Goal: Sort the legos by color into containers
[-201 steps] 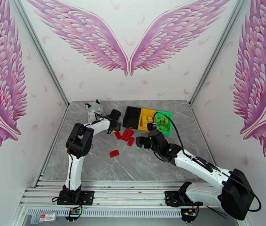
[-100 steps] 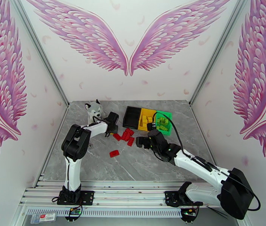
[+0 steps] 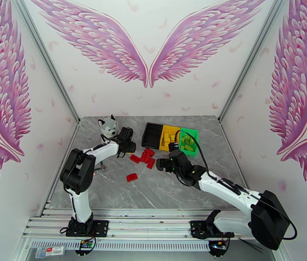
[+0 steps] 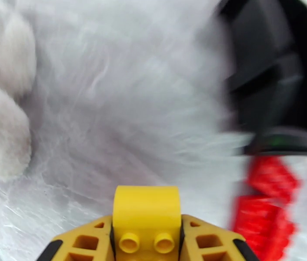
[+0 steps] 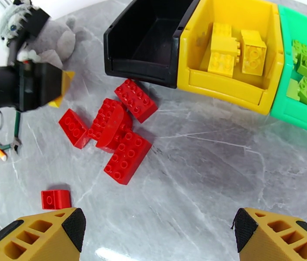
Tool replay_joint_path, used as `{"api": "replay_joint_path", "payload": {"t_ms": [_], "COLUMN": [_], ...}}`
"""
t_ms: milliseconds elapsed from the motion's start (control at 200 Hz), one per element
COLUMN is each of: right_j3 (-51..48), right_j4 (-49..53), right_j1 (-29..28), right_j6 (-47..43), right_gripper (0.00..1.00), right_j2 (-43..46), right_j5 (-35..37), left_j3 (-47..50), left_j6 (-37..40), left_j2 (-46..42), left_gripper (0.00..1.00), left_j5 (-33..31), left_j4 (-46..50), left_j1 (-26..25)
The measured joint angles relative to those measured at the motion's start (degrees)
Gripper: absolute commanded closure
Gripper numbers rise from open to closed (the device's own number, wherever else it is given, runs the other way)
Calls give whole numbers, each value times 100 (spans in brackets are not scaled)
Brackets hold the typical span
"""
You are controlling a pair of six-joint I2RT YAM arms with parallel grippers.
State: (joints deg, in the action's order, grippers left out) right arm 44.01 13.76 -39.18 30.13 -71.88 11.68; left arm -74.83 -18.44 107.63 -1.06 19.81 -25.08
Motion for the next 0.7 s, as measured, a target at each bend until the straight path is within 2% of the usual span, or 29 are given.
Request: {"api": "replay_joint_path", "payload": {"t_ms": [105, 275, 430, 700], "right_j3": [103, 153, 138, -35], "right_j4": [48, 297, 466, 490], "right_j1": [0, 2, 2, 46], "right_j6": [35, 177, 306, 354], "right_gripper": [3, 2, 0, 1], "right_j2": [2, 103, 511, 1285], "right_j5": [212, 739, 1134, 1480], "left_j3": [-52, -721, -1788, -3571], "left_j6": [-79, -177, -326, -629], "left_j2": [-225, 17, 704, 2157], "left_gripper": [73, 71, 70, 63], "left_j5": [413, 918, 1366, 1729], "left_j4": [-144, -177, -280, -247], "left_j1": [-173, -699, -1036, -1158]}}
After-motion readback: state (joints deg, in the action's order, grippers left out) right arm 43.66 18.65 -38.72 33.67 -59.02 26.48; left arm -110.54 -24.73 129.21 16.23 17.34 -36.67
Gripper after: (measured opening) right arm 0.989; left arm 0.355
